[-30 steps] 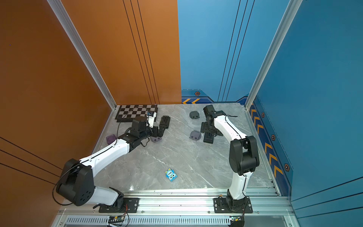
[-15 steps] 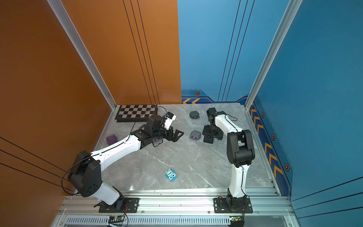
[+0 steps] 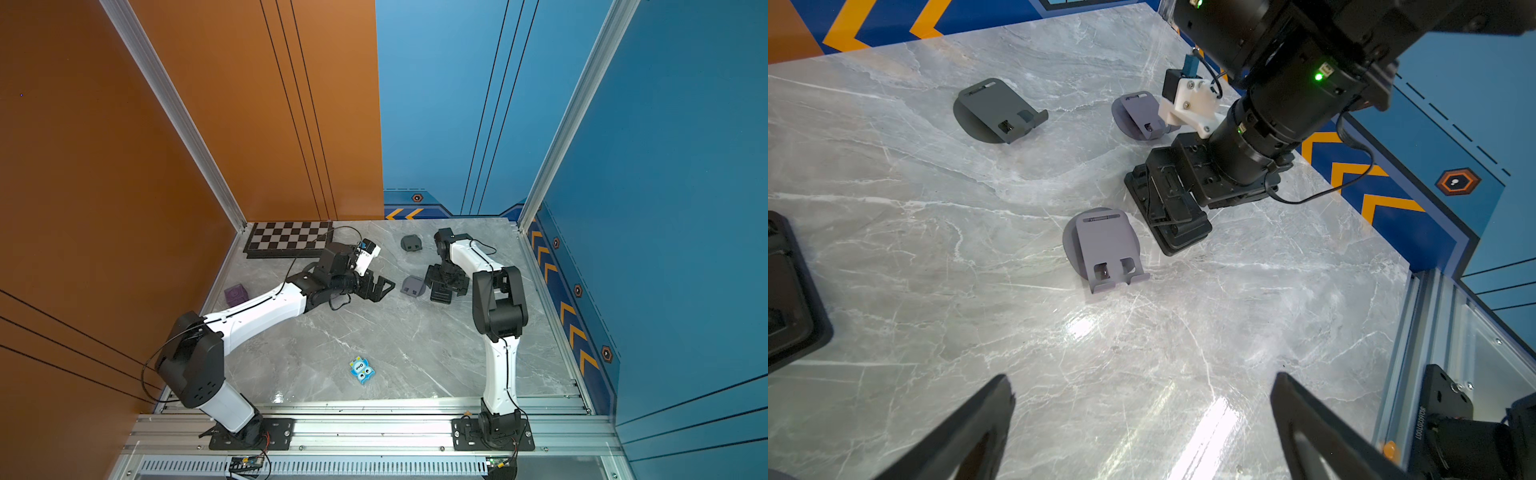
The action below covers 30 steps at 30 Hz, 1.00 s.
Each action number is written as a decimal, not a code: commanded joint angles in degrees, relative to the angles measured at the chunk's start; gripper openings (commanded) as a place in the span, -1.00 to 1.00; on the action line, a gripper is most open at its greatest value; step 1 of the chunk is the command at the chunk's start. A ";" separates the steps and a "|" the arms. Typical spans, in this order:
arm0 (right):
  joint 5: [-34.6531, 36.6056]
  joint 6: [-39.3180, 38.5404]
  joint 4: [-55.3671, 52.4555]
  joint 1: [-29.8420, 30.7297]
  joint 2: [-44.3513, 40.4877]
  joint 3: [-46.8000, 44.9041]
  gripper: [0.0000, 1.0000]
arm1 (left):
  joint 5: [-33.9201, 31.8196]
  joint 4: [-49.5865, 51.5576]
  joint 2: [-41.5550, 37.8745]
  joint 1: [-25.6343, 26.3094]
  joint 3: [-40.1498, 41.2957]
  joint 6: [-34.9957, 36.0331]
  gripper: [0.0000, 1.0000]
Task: Open the phone stand
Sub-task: Pick up the phone stand at the center of the board.
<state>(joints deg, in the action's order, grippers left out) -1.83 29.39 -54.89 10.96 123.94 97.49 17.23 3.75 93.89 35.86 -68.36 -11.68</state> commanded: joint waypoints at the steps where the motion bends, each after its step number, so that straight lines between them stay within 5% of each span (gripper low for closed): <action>1: 0.09 -1.73 -3.10 0.03 2.16 3.08 0.92 | 1.59 0.82 1.19 0.35 -1.97 -0.37 0.97; 7: 0.00 -2.47 -4.04 -0.81 5.16 5.94 0.90 | 1.62 0.94 1.39 0.35 -1.95 -0.65 0.97; 19: -1.38 -4.73 -8.30 -1.48 10.27 12.53 0.53 | 1.31 1.75 0.73 0.70 -2.63 -0.62 0.97; 26: -2.22 -4.40 -10.34 -2.54 10.20 14.25 -0.34 | 1.39 2.89 -0.18 0.96 -4.04 -1.46 0.97; 30: -3.04 -3.14 -11.34 -3.48 8.71 16.54 -0.49 | 1.22 2.93 -0.54 1.15 -4.32 -2.59 0.97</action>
<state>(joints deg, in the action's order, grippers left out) -3.81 25.36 -62.89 8.62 133.10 111.20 17.21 5.50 94.94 36.16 -71.07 -13.02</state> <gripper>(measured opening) 0.727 0.983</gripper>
